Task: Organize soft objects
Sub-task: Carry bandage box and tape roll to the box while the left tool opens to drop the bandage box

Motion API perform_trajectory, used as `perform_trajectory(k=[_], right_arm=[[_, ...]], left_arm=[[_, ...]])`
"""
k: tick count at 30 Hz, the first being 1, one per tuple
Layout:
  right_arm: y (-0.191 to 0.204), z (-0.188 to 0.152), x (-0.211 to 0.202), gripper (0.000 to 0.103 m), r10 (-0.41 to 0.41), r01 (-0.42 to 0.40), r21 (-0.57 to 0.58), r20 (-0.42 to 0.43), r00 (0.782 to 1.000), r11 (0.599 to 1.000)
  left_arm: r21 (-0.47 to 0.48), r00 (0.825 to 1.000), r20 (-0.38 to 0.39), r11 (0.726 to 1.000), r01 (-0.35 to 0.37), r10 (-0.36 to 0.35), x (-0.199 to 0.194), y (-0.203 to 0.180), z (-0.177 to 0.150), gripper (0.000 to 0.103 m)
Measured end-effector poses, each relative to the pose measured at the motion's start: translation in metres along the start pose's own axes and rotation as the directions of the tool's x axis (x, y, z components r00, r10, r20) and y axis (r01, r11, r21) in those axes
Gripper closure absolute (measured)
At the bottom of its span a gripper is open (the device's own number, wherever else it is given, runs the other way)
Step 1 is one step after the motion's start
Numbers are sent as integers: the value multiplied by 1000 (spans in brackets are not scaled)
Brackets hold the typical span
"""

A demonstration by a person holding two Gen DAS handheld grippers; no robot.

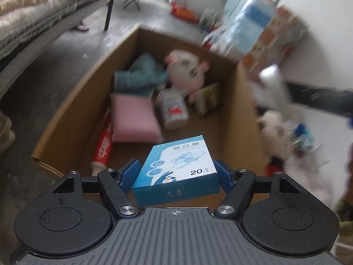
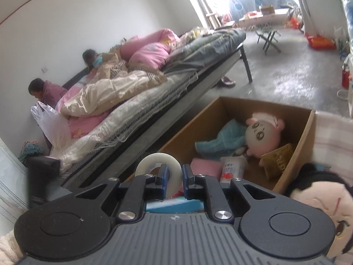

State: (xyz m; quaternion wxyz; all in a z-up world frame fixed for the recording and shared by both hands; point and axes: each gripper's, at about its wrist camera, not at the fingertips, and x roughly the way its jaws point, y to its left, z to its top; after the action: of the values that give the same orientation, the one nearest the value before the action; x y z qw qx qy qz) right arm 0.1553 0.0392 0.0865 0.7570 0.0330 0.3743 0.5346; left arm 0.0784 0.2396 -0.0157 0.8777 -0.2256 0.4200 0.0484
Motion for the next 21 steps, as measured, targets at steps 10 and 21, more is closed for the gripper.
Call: perform_trajectory(k=[10,21], right_arm=[[-8,-16,8,88,25,-24,21,-29,999,999],[-11,-16,22,88,-16,16,-2,-97,995,1000]], left_arm=[[111,984,-65,982,-156,163,61,7,2,29],[70,985,-91,988,-138,144,58,13,-5,21]])
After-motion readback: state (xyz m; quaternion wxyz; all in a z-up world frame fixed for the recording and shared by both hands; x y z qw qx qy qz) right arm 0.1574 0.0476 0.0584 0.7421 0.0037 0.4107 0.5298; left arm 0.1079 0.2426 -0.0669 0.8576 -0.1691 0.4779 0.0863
